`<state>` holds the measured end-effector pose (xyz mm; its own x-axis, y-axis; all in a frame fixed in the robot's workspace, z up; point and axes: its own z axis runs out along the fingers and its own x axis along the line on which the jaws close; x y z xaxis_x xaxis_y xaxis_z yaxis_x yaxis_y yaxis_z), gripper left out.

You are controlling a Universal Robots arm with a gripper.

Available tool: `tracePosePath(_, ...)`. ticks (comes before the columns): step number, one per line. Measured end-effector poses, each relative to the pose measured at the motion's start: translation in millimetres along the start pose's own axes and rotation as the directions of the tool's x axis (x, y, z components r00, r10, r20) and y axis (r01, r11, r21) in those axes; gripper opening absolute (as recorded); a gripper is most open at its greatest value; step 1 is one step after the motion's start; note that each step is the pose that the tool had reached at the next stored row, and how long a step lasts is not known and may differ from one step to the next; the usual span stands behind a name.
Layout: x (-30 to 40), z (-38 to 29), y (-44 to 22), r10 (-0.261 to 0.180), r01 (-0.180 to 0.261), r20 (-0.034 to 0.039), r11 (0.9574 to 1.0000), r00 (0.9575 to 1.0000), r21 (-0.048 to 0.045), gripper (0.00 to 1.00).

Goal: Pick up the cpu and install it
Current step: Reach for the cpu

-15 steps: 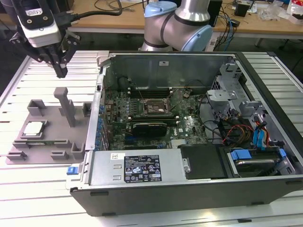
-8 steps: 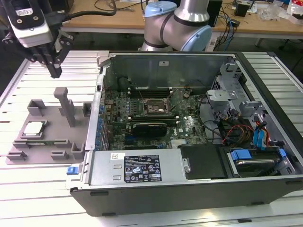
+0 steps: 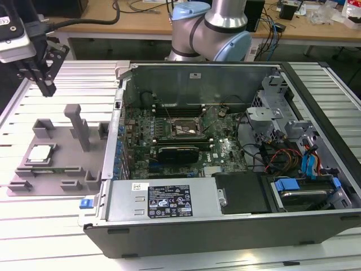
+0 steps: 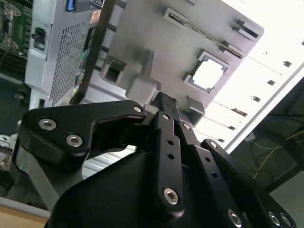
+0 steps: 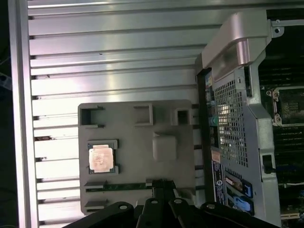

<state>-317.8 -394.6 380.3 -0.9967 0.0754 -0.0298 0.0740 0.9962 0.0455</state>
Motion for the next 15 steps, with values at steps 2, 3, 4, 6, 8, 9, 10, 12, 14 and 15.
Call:
tracePosePath(2,6.7,4.6,-0.7,0.000,0.000,0.0001,1.0000,1.0000,-0.0001,0.11)
tracePosePath(3,9.5,6.7,-1.0,0.000,0.000,-0.0001,1.0000,1.0000,0.0000,0.11)
tracePosePath(4,12.6,9.2,-1.4,0.000,0.000,-0.0003,1.0000,1.0000,0.0002,0.11)
tracePosePath(6,17.5,14.0,-2.0,0.000,0.000,-0.0002,1.0000,1.0000,0.0001,0.11)
tracePosePath(8,22.2,18.9,-2.5,0.000,0.000,0.0000,1.0000,1.0000,-0.0001,0.11)
tracePosePath(9,23.6,20.4,-2.7,0.000,0.000,-0.0001,1.0000,1.0000,0.0000,0.11)
tracePosePath(10,26.0,23.1,-3.0,0.000,0.000,-0.0002,1.0000,1.0000,0.0000,0.11)
tracePosePath(12,28.9,26.4,-3.3,0.000,0.000,-0.0001,1.0000,1.0000,0.0000,0.11)
tracePosePath(14,34.2,32.3,-4.0,0.000,0.000,-0.0002,1.0000,1.0000,0.0000,0.11)
tracePosePath(15,37.7,35.6,-4.4,0.000,0.000,-0.0001,1.0000,1.0000,0.0000,0.11)
